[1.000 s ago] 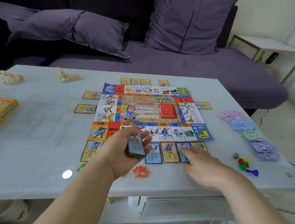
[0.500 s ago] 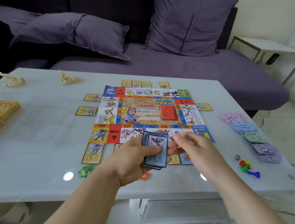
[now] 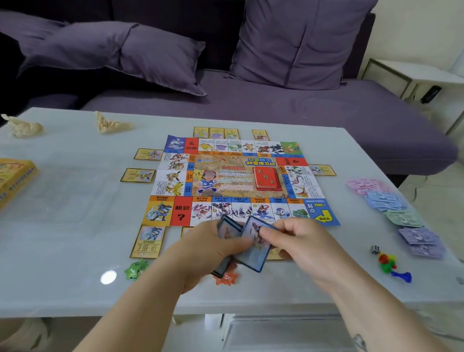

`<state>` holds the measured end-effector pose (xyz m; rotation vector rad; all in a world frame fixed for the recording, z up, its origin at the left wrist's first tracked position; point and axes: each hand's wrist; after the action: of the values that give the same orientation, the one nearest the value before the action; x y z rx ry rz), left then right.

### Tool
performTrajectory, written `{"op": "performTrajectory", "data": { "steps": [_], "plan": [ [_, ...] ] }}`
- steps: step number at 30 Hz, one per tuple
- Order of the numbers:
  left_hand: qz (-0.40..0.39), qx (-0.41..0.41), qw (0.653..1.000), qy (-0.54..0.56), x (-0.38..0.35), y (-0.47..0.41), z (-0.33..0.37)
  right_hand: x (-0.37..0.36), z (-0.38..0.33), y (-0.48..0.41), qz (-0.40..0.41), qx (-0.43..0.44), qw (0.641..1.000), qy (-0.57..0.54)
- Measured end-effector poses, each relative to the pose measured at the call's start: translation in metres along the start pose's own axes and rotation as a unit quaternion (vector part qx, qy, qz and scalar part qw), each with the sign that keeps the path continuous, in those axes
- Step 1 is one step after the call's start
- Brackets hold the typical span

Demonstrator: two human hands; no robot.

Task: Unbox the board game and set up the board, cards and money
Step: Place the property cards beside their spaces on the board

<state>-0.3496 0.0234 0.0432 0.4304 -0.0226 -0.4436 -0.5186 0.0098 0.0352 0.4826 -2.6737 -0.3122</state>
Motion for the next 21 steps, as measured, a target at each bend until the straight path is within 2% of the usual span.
{"op": "performTrajectory", "data": {
  "steps": [3,5,7,11,14,21],
  "plan": [
    [0.118,-0.042,0.992,0.017,0.021,0.008,0.006,0.000,-0.008,-0.004,0.056,0.025,0.998,-0.002],
    [0.216,-0.051,0.971,-0.093,0.038,0.010,0.005,0.000,-0.012,-0.009,0.084,0.038,0.996,0.021],
    [0.253,-0.039,0.942,-0.217,0.050,0.011,-0.001,-0.004,-0.015,-0.017,0.070,0.046,0.996,0.040],
    [0.179,0.003,0.895,-0.409,0.052,0.012,-0.015,-0.021,-0.017,-0.036,0.032,0.051,0.993,0.099],
    [0.135,0.015,0.888,-0.439,0.045,0.016,-0.017,-0.035,-0.013,-0.049,0.032,0.058,0.984,0.167],
    [0.103,0.044,0.875,-0.471,0.046,0.021,-0.021,-0.047,-0.008,-0.060,0.022,0.024,0.958,0.284]
  ]
}}
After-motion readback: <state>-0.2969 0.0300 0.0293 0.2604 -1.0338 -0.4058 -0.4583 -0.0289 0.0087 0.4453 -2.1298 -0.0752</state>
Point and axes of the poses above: each hand's wrist, its own y-axis away from the middle knuckle, its own x-axis out of the back of the hand, z = x × y, and after that the axes turned 13 degrees about -z, right-handed
